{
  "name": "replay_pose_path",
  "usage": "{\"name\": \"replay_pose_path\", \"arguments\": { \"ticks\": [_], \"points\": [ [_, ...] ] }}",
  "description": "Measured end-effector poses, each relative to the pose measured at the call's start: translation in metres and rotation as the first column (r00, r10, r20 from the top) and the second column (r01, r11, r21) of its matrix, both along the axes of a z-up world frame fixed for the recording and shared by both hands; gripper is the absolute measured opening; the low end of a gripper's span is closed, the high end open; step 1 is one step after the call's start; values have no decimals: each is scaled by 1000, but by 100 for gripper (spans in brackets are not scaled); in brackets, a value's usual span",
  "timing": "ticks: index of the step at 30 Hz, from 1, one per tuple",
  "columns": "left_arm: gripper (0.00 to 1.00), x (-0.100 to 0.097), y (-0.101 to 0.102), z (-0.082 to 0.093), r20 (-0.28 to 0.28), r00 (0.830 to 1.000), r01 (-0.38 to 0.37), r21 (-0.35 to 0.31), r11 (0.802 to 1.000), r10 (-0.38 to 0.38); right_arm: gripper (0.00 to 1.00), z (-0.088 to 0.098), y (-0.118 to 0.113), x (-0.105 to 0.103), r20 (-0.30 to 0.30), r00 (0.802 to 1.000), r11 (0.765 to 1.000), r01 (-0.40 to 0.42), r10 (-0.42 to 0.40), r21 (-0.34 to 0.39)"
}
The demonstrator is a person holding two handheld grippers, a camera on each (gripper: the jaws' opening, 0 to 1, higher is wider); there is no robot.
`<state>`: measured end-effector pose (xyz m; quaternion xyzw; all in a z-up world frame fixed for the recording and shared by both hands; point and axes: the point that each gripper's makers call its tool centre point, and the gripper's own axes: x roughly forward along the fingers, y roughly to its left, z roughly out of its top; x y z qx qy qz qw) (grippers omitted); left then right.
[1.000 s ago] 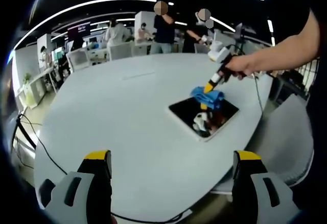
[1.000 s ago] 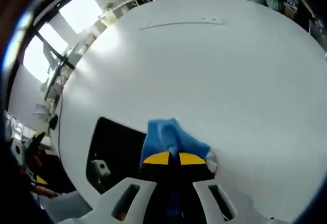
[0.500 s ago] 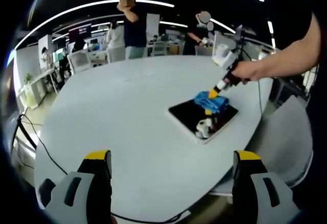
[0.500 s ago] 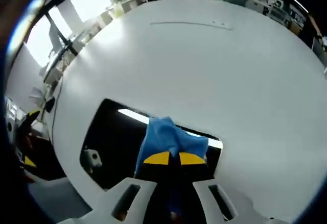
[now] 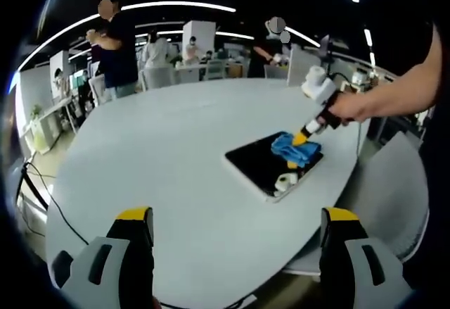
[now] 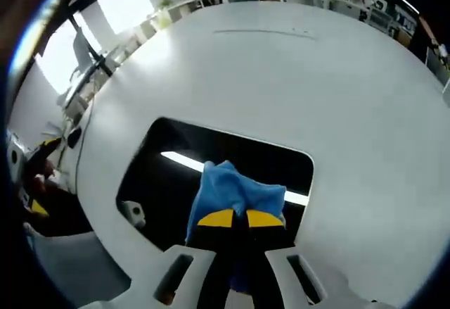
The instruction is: Wipe the mirror surface with the cleaning cloth until all visible marks leave the cleaned area.
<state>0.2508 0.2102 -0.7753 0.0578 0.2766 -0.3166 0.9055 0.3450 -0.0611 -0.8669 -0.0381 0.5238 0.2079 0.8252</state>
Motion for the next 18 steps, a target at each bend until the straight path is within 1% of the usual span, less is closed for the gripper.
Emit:
{"name": "replay_pose_path", "arguments": {
  "ticks": [4,11,18],
  "points": [
    [99,0,-1,0,2,1000,5,3,1000,-5,0,0,-1,-7,-6,1000,1000,11,-11,11],
    [99,-2,-4,1,3,1000,11,3,1000,-11,0,0,-1,-27,-16,1000,1000,12,-12,27],
    [99,-3,-6,2,8,1000,11,-1,1000,-11,0,0,-1,-37,-34,999,999,14,-13,38]
  ]
}}
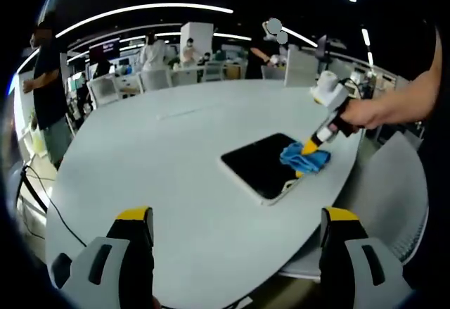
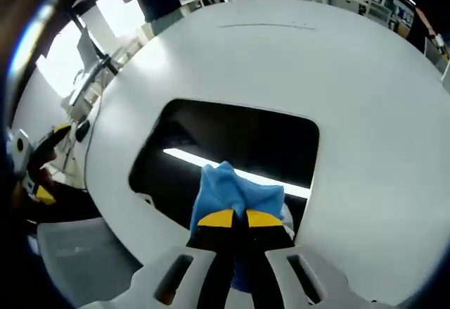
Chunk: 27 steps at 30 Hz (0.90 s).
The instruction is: Wipe the mirror surface with the cleaning cloth until all visible marks leave the cleaned area.
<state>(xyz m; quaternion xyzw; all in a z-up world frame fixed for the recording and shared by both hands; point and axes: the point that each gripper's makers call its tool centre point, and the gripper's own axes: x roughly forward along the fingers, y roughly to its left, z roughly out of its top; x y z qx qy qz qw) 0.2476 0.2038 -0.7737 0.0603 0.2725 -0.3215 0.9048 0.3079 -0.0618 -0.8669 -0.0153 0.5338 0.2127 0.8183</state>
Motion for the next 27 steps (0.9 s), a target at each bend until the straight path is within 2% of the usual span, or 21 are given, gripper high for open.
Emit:
{"name": "replay_pose_path", "arguments": {
  "ticks": [8,14,27],
  "points": [
    [99,0,0,1,1,1000,-2,-2,1000,2,0,0,-1,-23,-25,1000,1000,-7,7,23],
    [99,2,-3,1,3,1000,-2,-6,1000,2,0,-1,-1,-32,-57,998,1000,-11,13,28],
    [99,-1,-6,-1,0,1000,-4,-16,1000,4,0,-2,0,-30,-50,998,999,-24,26,38]
  ]
}}
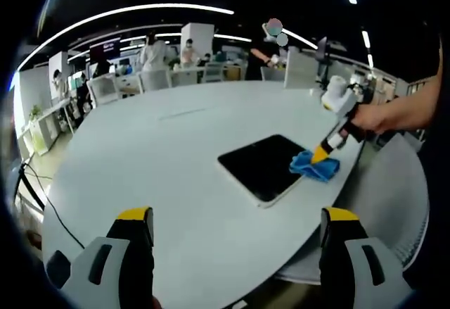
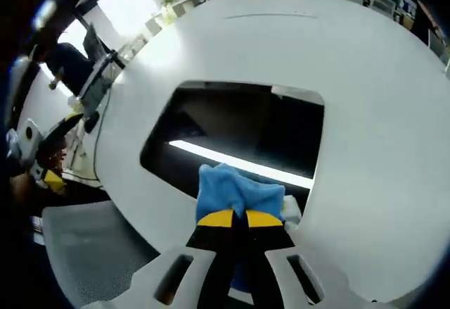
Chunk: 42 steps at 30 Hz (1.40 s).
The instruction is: Wipe the mirror surface with the cleaning cloth until all visible marks leave the cleaned area.
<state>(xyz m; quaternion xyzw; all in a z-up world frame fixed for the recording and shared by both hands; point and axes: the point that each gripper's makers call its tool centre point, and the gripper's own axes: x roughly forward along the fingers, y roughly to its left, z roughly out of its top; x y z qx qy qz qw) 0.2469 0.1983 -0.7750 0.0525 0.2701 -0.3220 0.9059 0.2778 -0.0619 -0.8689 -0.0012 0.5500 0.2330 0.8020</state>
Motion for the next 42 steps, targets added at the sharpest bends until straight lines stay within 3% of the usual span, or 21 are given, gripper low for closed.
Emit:
{"name": "replay_pose_path", "arguments": {
  "ticks": [23,42],
  "points": [
    [99,3,-2,4,9,1000,-5,-6,1000,5,0,1,-10,0,-29,999,999,29,-28,27],
    [99,3,-7,3,2,1000,4,-6,1000,-4,0,1,-38,0,-28,998,998,62,-62,-12]
  ]
}}
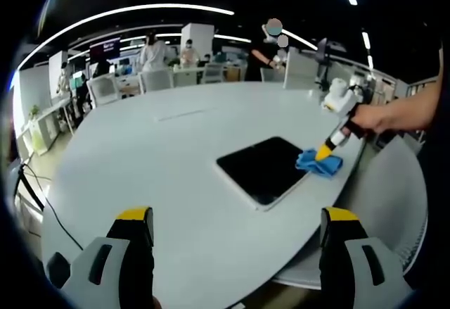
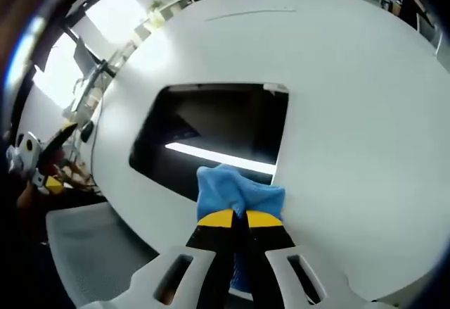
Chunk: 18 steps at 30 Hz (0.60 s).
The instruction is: Wipe the mirror surface with the cleaning cloth until all visible marks leave the cleaned area.
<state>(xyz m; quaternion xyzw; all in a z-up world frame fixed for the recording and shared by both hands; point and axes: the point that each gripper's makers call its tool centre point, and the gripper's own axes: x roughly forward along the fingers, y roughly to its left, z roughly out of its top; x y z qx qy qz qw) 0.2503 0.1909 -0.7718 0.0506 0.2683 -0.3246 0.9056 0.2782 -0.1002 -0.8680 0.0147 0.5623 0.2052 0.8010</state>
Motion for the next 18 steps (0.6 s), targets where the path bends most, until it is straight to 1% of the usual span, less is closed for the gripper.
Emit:
{"name": "replay_pose_path", "arguments": {
  "ticks": [5,12,18],
  "points": [
    [99,1,0,0,0,1000,3,1,1000,-3,0,0,1,1,14,1000,1000,-9,9,-18],
    [99,1,2,-1,-3,1000,4,4,1000,-4,0,0,0,3,-11,1000,1000,7,-8,-14],
    [99,1,3,-1,-4,1000,2,6,1000,-2,0,0,0,12,-8,1000,1000,5,-5,-25]
  ]
}}
